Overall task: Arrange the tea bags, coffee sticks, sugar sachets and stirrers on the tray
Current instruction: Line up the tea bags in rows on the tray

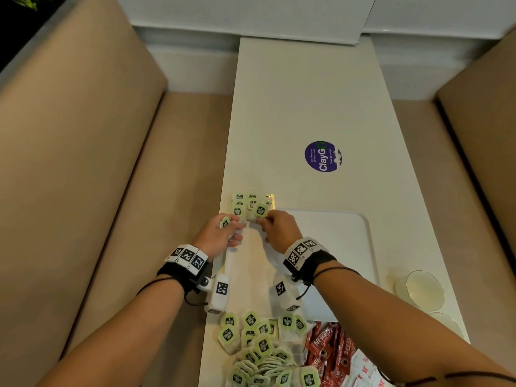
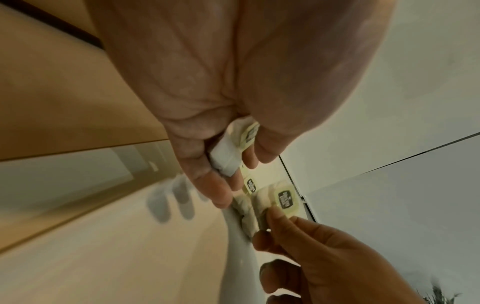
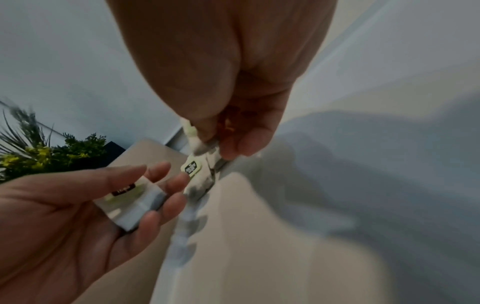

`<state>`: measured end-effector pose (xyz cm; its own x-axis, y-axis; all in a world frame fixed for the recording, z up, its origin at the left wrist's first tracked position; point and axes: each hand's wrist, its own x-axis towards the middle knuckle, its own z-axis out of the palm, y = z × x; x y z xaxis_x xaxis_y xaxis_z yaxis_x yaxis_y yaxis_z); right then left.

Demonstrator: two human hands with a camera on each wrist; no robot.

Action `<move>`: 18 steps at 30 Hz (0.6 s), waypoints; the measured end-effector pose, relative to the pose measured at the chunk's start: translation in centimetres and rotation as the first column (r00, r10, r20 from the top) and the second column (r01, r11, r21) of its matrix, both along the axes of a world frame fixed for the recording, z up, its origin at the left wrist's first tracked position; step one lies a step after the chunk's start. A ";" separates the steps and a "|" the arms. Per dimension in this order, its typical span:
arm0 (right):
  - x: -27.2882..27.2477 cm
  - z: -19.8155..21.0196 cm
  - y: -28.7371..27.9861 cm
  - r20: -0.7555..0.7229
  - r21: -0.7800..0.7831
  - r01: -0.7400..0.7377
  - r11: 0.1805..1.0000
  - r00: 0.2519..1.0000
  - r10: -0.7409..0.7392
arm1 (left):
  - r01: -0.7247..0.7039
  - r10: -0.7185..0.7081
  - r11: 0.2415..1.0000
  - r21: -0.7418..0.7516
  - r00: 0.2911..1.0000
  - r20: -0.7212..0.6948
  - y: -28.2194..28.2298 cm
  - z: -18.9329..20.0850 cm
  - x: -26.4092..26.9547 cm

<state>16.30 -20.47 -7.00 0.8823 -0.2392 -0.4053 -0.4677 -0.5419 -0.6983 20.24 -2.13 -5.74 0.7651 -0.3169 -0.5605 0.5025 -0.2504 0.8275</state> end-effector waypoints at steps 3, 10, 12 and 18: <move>0.4 0.2 -0.1 -0.105 -0.018 -0.046 0.999 0.993 0.044 | 0.003 -0.003 1.000 0.004 1.000 -0.013 0.0 0.0 0.0; 2.1 0.6 0.8 -0.182 -0.121 -0.088 0.989 0.981 0.066 | 0.025 -0.026 0.999 -0.025 0.999 -0.030 0.3 -0.1 -0.1; 2.5 0.9 1.1 -0.200 -0.150 -0.085 0.985 0.978 0.054 | 0.038 -0.039 0.999 -0.028 0.999 -0.032 0.5 0.0 -0.1; 1.9 1.3 1.3 -0.135 -0.160 -0.113 0.981 0.987 0.091 | 0.091 -0.091 0.996 0.012 0.996 -0.012 0.5 0.6 0.0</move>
<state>18.18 -19.17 -5.71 0.8498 -0.2241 -0.4771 -0.4825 -0.6950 -0.5331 20.29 -1.65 -5.11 0.7272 -0.3778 -0.5731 0.4863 -0.3059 0.8185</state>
